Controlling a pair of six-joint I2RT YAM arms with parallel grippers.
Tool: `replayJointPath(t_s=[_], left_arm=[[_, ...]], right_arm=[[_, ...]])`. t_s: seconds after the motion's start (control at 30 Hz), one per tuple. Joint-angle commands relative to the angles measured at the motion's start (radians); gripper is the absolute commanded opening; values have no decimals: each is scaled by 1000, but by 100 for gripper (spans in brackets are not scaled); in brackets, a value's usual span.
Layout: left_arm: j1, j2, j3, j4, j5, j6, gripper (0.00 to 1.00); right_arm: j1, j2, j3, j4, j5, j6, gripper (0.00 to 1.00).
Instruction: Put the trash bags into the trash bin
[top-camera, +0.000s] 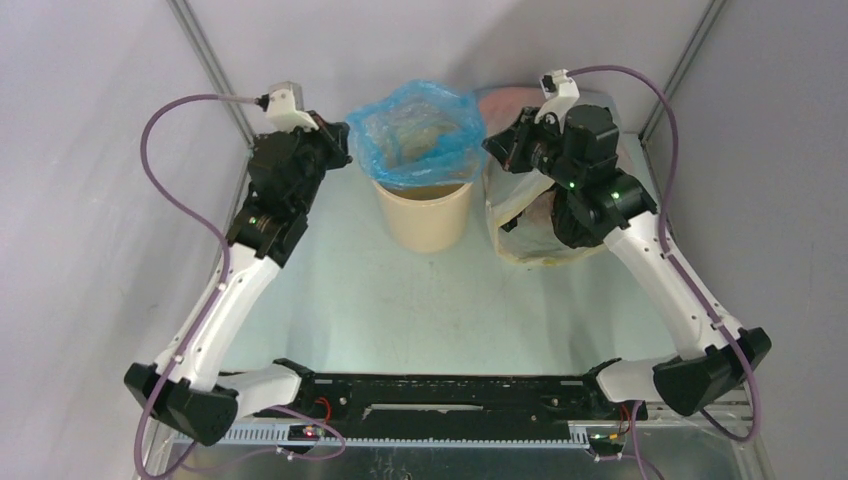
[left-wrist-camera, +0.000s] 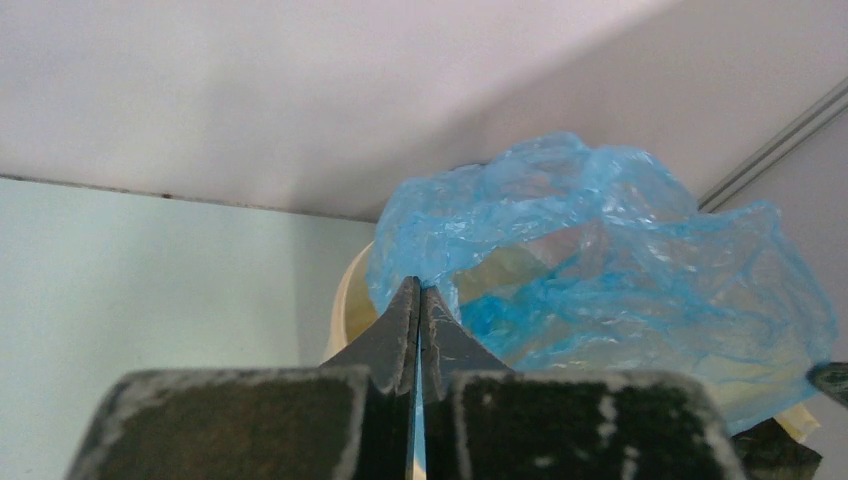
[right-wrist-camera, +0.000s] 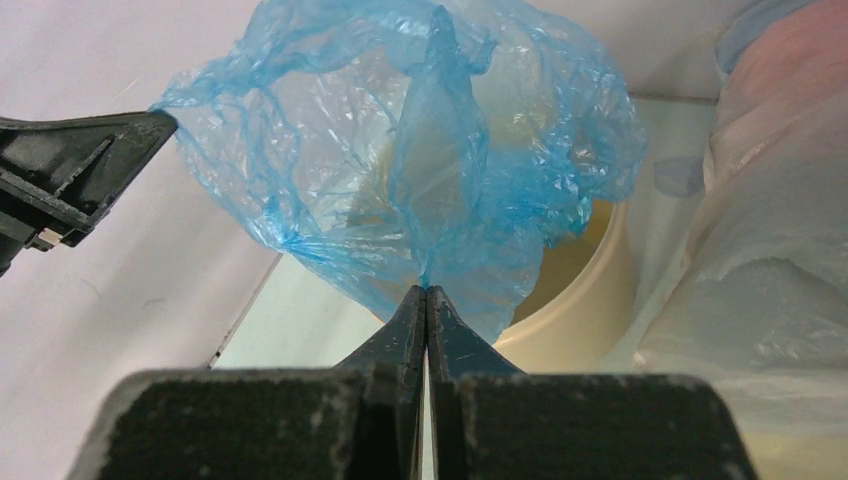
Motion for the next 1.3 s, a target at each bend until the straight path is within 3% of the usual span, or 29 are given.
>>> replayJointPath(t_s=[0.0, 0.2, 0.43, 0.63, 0.73, 0.87, 0.97, 1.03, 1.17, 1.27], left_arm=[[5, -113, -66, 84, -76, 79, 0], [8, -162, -133, 131, -181, 157, 0], [14, -170, -150, 133, -137, 164, 0], [17, -170, -163, 169, -137, 180, 0], [24, -165, -162, 169, -110, 170, 0], [41, -163, -163, 169, -84, 155, 0], [50, -159, -162, 171, -54, 148, 0], [55, -158, -161, 173, -22, 145, 0], [60, -156, -161, 178, 23, 144, 0], [62, -153, -160, 180, 38, 144, 0]], right_arm=[[-3, -106, -47, 17, 22, 1, 0], [19, -87, -18, 10, -48, 37, 0], [181, 68, 166, -119, 8, -31, 0], [173, 111, 168, -109, 53, 7, 1], [126, 93, 134, -104, 62, 28, 20], [85, 55, 108, -132, 132, 24, 37], [111, 36, 113, -163, 265, -38, 69], [162, 33, 116, -162, 361, -106, 97], [236, 61, 125, -117, 528, -252, 100], [238, 106, 149, -95, 512, -324, 100]])
